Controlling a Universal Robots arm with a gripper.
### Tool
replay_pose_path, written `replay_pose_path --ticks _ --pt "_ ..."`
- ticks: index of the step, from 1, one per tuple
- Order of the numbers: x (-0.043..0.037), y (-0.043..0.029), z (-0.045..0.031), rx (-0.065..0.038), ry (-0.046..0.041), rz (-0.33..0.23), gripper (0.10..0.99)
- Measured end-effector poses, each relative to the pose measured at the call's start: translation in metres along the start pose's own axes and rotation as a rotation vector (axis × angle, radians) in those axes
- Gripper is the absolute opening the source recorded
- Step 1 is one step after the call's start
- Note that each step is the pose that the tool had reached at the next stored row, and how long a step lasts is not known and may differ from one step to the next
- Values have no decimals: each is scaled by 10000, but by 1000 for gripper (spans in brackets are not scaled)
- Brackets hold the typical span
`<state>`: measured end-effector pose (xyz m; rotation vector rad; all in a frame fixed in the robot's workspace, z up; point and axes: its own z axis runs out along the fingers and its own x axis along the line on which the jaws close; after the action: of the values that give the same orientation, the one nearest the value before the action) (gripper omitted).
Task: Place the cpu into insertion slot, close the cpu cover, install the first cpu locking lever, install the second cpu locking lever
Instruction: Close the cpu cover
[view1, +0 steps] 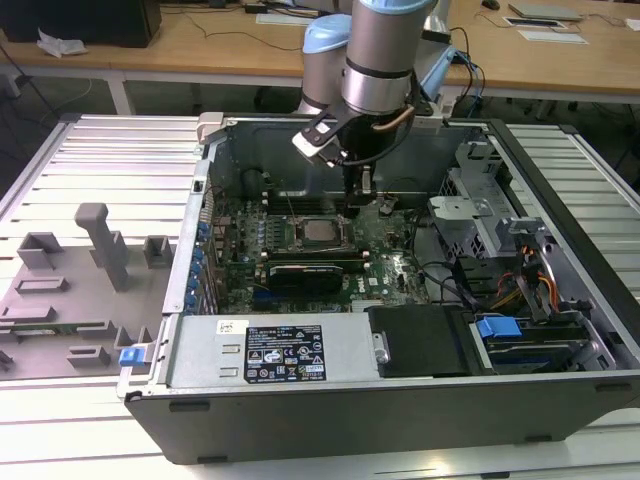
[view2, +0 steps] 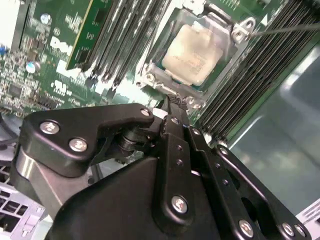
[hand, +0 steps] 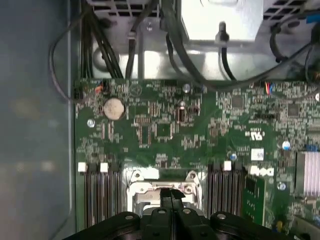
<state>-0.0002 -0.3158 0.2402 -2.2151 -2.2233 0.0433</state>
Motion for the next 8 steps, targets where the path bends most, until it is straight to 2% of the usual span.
replay_pose_path --ticks 3,6,8 --pt "0 -59 1 -67 -1 1 106" --pt "2 -232 39 -293 -2 6 106" --pt "2 -278 65 -309 -2 5 106"
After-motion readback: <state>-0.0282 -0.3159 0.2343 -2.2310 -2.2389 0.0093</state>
